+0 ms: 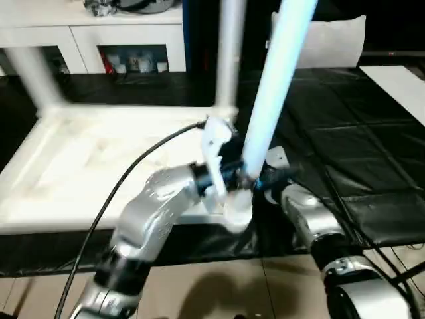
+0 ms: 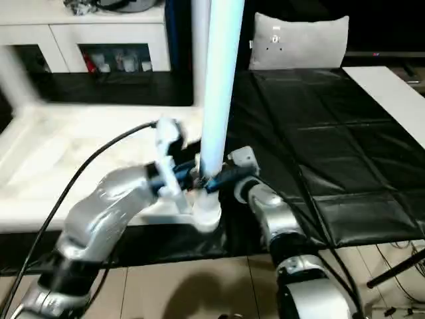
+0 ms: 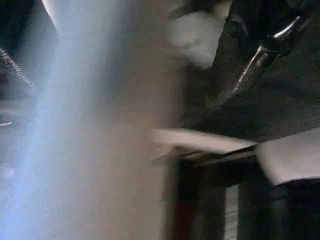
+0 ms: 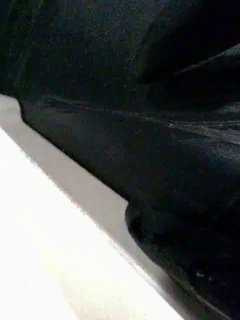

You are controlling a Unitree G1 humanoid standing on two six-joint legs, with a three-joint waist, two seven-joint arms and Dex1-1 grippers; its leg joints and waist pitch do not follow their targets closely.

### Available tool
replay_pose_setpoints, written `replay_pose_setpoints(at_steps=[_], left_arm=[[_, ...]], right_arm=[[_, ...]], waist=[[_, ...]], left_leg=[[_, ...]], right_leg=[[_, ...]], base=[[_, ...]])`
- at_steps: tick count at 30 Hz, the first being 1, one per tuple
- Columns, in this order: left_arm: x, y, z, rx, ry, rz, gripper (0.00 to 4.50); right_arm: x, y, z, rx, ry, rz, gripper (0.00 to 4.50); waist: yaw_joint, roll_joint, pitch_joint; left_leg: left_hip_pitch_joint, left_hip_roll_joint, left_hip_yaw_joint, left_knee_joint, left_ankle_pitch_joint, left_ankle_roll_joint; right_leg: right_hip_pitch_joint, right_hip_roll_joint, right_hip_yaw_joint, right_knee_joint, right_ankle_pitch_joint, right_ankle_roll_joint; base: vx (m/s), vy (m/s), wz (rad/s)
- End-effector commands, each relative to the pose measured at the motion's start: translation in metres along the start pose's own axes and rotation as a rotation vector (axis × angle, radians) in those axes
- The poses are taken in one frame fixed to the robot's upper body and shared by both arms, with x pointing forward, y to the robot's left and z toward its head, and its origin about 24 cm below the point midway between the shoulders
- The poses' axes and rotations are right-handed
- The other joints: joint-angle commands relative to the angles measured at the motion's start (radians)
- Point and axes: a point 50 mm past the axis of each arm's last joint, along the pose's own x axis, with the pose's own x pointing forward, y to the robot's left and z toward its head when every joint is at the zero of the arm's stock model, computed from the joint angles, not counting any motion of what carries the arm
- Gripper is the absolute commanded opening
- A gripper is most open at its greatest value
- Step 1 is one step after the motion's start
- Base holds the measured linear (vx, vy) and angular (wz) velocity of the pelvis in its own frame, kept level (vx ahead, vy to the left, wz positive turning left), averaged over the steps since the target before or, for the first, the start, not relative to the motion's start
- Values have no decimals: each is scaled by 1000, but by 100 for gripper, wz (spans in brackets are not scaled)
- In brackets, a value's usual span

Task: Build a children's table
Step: Rotate table base

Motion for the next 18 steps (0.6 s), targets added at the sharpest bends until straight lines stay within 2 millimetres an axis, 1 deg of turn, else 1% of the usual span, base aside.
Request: replay_pose_setpoints(at_steps=[1, 3, 4, 5, 6, 8, 10, 11, 12, 13, 14, 15, 16, 17, 18], left_arm=[[-5, 8, -3, 48, 28, 64, 442], [-11, 9, -5, 61, 33, 50, 442], [-18, 10, -9, 66, 55, 20, 442], [-19, 10, -9, 66, 56, 19, 442], [-26, 11, -14, 62, 84, -16, 442], [-32, 12, -17, 56, 115, -57, 442], [-42, 13, -23, 48, 165, -106, 442], [-49, 14, -27, 55, 204, -140, 442], [-59, 17, -33, 66, 266, -187, 442], [-67, 20, -39, 85, 321, -215, 442], [-71, 23, -42, 97, 356, -222, 416], [-71, 23, -42, 97, 356, -222, 407], [-77, 29, -47, 114, 407, -238, 407], [-79, 31, -48, 118, 423, -246, 402], [-83, 35, -51, 128, 466, -265, 372]], right_arm=[[-4, -17, 4, 6, -8, -55, 450], [-9, -26, 5, 24, -10, -65, 450], [-16, -36, 6, 31, -19, -51, 450], [-16, -37, 6, 31, -20, -51, 450], [-21, -43, 8, 20, -32, -34, 450], [-25, -46, 10, 7, -44, -5, 450], [-31, -48, 13, -23, -57, 50, 450], [-35, -49, 14, -46, -63, 91, 450], [-42, -51, 16, -80, -72, 145, 450], [-48, -52, 18, -107, -80, 189, 450], [-53, -53, 19, -127, -85, 214, 450], [-53, -53, 19, -127, -85, 214, 450], [-60, -54, 21, -157, -90, 260, 450], [-62, -54, 22, -167, -91, 275, 450], [-67, -54, 24, -185, -92, 316, 450]], waist=[[15, -3, -71], [27, -2, -72], [27, -4, -71], [29, -5, -71], [31, -3, -70], [32, -4, -69], [34, -2, -68], [36, -2, -67], [37, -1, -68], [42, -1, -68], [42, 1, -69], [42, 1, -69], [48, 3, -69], [52, 3, -69], [54, 5, -67]], left_leg=[[-17, 57, -30, -56, 4, 104], [-14, 64, -30, -56, 6, 103], [-14, 64, -29, -57, 1, 106], [-14, 62, -28, -56, -6, 107], [-15, 59, -27, -56, -9, 109], [-11, 60, -27, -57, -14, 108], [-12, 58, -26, -57, -20, 108], [-11, 61, -27, -58, -24, 111], [-12, 63, -28, -58, -22, 110], [-11, 63, -30, -58, -18, 124], [-10, 65, -29, -57, -11, 130], [-10, 65, -29, -57, -11, 130], [-8, 62, -28, -57, -10, 123], [-6, 64, -27, -58, -18, 116], [-9, 60, -27, -58, -23, 121]], right_leg=[[79, -111, 82, -76, -291, 32], [76, -113, 84, -73, -284, 21], [76, -113, 84, -74, -286, 21], [77, -114, 84, -74, -290, 22], [77, -115, 85, -76, -301, 23], [73, -110, 83, -76, -315, 25], [74, -110, 83, -78, -328, 27], [74, -111, 82, -80, -336, 29], [74, -110, 84, -76, -328, 29], [73, -106, 84, -75, -318, 38], [69, -105, 84, -73, -303, 41], [69, -105, 84, -73, -303, 41], [70, -106, 82, -77, -307, 41], [69, -108, 83, -77, -320, 43], [71, -103, 81, -83, -332, 49]], base=[[0, 0, 0], [0, 0, 0], [0, 0, 0], [0, 0, 0], [0, 0, 0], [0, 0, 0], [0, 0, 0], [0, 0, 0], [0, 0, 0], [0, 0, 0], [0, 0, 0], [0, 0, 0], [0, 0, 0], [0, 0, 0], [0, 0, 0]])
